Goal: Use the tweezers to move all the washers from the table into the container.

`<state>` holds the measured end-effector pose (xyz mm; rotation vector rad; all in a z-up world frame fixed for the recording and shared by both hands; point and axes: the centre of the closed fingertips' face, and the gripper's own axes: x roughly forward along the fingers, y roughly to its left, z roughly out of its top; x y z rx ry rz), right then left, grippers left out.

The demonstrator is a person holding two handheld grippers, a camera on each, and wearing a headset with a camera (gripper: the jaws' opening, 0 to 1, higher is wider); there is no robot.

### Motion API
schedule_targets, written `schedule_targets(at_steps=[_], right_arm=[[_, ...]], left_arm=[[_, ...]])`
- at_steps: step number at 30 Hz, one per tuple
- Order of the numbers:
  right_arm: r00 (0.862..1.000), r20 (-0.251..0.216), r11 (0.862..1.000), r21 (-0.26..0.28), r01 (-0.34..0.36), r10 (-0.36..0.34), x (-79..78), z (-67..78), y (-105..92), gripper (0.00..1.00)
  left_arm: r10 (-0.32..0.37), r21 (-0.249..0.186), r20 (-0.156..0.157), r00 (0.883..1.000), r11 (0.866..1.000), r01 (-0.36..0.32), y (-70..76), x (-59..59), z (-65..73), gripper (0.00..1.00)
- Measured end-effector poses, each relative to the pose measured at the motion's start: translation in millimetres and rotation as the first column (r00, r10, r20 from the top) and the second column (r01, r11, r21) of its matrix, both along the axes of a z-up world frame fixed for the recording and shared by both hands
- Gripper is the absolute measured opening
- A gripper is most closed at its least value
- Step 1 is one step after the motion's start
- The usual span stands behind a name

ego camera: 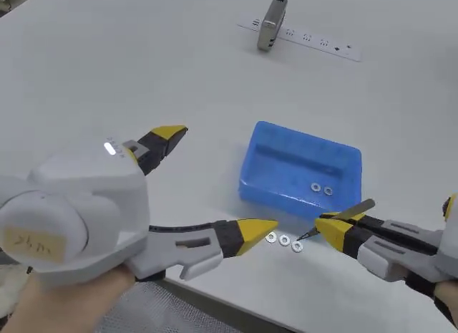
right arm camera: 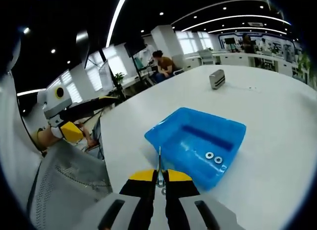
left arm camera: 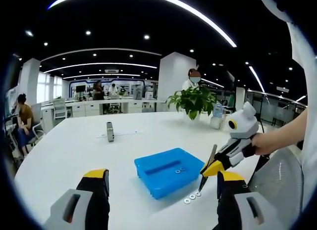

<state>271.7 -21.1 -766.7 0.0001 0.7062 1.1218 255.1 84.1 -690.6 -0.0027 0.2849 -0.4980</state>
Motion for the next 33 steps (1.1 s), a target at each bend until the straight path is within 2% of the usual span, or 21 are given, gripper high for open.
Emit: schedule_targets(at_steps=[8,14,19,22,25,29,30,33], right_arm=[[1.0,-0.007,0.999,-0.03,-0.024,0.024,-4.7,-8.0,2.0,0.03],[0.998,0.011,0.996,-0.067,-0.055,0.055,-8.0,-12.1,2.7,0.04],[0.993,0.057,0.99,-0.095,-0.099,0.105,-10.1,-11.3,2.0,0.03],[0.972,0.136,0.972,-0.163,-0.167,0.19,-14.9,-12.0,2.0,0.03],[0.941,0.208,0.949,-0.224,-0.221,0.268,-20.5,-12.9,2.9,0.03],[0.921,0.238,0.933,-0.264,-0.244,0.309,-25.1,-13.4,4.7,0.03],[0.915,0.239,0.925,-0.282,-0.256,0.326,-26.0,-13.9,4.2,0.03],[0.866,0.277,0.879,-0.364,-0.307,0.417,-29.2,-9.1,3.9,0.03]], left_arm=[[0.0,0.001,-0.001,1.0,1.0,0.0,0.3,0.1,-0.1,0.92],[-0.002,0.006,-0.003,1.0,1.0,0.002,0.0,-0.2,-1.0,0.91],[-0.001,0.006,-0.004,1.0,1.0,0.001,0.4,0.0,-1.1,0.91],[-0.004,0.011,-0.006,1.0,1.0,0.004,-0.2,-0.2,-1.5,0.91],[-0.005,0.015,-0.006,1.0,1.0,0.006,-0.6,-0.3,-1.7,0.91],[-0.008,0.012,-0.007,1.0,1.0,0.008,-1.2,-0.8,-1.9,0.91],[-0.008,0.012,-0.008,1.0,1.0,0.008,-1.4,-0.9,-2.0,0.91],[-0.011,0.014,-0.008,1.0,1.0,0.012,-2.0,-1.2,-2.3,0.91]])
